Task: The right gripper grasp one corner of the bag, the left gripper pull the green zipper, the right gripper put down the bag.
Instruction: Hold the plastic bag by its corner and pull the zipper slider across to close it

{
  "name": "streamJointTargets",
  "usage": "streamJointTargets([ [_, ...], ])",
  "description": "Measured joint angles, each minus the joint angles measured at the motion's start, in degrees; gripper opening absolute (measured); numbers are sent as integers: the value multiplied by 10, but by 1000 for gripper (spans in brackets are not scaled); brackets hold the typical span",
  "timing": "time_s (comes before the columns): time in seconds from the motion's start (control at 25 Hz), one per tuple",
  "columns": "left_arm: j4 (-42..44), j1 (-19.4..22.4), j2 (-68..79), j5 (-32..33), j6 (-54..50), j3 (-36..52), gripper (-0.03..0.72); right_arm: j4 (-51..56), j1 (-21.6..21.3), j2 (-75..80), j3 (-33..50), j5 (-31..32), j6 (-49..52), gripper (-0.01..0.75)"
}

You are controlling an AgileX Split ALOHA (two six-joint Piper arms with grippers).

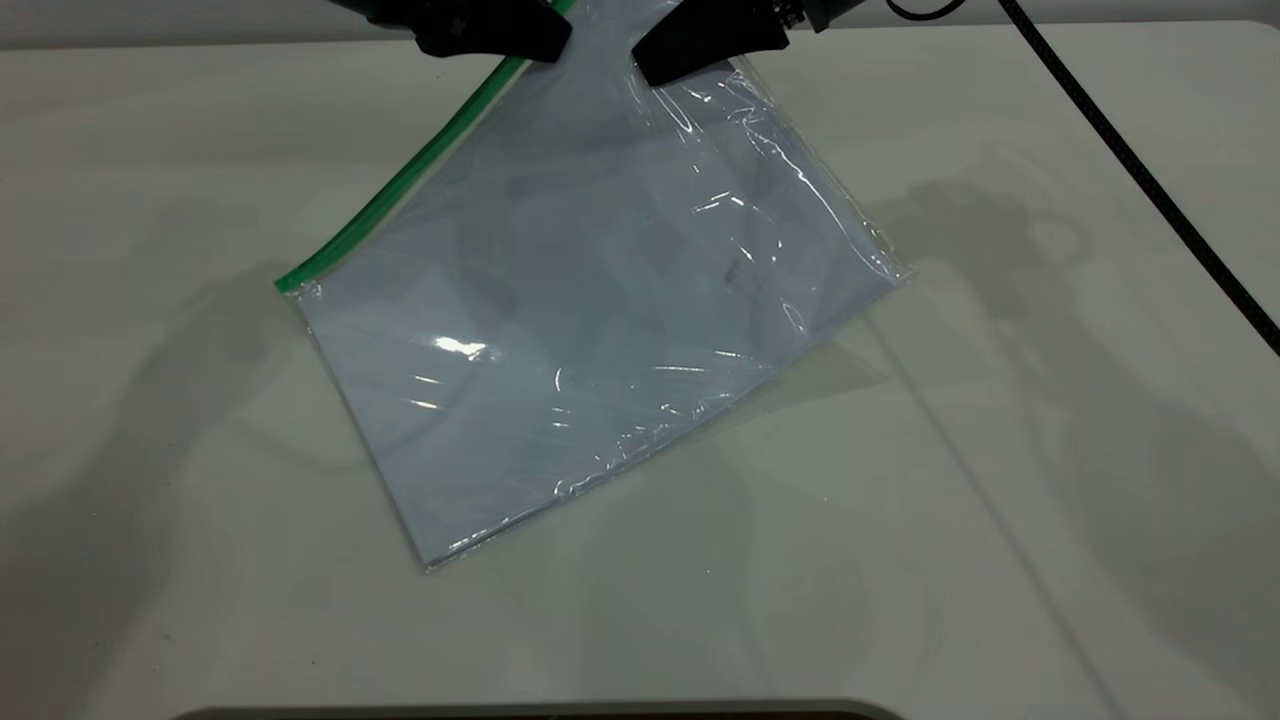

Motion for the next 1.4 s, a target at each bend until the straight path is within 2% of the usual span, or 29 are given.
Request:
streamJointTargets([
  [0.16,0,0,0,3,0,0,91,-2,0,-7,0,-3,0,34],
  [0.28,0,0,0,6,0,-1,37,-6,0,-14,0,-4,0,34],
  [1.12,91,2,-1,-6,-52,-6,36,2,-22,-15,0,11,9,34],
  [1.4,177,7,-1,-4,-117,-6,37,5,-27,-15,0,18,9,34],
])
